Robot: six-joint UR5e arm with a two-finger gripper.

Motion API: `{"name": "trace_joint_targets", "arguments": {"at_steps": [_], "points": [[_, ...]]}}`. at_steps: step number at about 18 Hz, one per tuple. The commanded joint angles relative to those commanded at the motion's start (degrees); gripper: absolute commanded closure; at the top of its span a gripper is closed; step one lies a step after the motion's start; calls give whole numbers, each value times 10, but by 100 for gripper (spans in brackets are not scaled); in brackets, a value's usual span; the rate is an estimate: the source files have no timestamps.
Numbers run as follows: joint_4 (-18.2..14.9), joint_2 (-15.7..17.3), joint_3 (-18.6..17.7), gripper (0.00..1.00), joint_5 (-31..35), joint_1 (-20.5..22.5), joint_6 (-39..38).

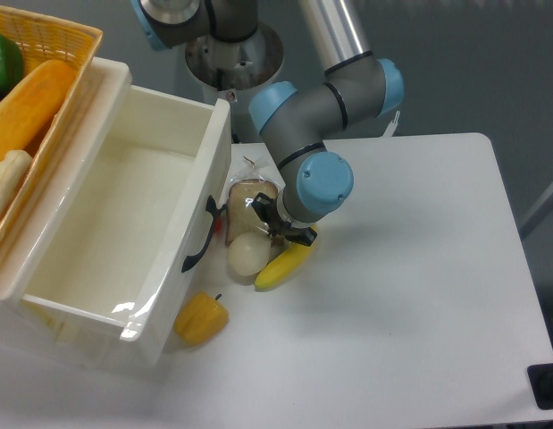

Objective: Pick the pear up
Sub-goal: 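Lift the pear and carry it away from the bread bag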

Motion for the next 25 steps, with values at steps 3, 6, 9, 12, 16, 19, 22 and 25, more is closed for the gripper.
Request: {"name": "trace_joint_targets", "arguments": {"at_steps": [3,6,9,12,16,19,22,25], "points": [[0,2,10,100,-1,11,0],[0,3,24,100,-1,22,0],[-1,2,44,100,0,31,0],[-13,2,72,100,1,48,0],[-15,-3,117,100,26,69,13],[-17,-12,147,100,31,84,28],[-33,-18,177,100,32,95,48],[-82,-37,237,100,42,105,96]]}}
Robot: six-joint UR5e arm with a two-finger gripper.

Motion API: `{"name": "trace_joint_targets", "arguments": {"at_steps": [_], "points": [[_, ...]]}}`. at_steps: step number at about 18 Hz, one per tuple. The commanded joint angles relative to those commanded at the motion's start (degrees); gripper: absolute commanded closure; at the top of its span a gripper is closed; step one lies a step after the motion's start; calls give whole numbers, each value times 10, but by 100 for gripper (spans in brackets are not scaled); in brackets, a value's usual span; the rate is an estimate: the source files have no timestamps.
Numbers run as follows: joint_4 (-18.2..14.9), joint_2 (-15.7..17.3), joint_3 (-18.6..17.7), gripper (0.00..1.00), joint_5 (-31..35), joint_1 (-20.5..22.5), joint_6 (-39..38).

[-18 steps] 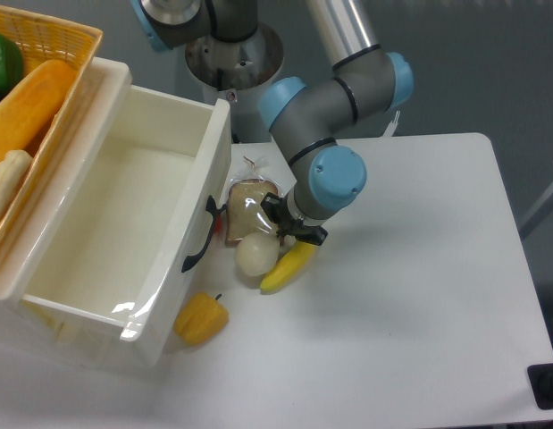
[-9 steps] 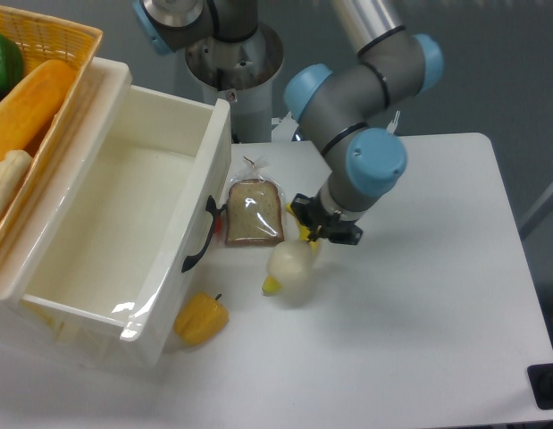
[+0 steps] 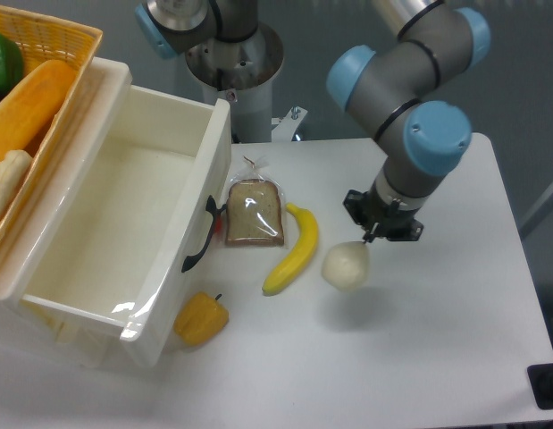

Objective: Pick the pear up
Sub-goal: 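Lift the pear and carry it away from the bread bag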

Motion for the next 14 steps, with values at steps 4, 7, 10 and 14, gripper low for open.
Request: {"name": "trace_joint_targets", "arguments": {"at_steps": [4,7,10,14], "points": [[-12,-11,37,100,21,5,34],[-12,-19,56,100,21,9,56],[-12,-19,58,100,20,10,77],[-12,-14,55,100,11,15,77]]}}
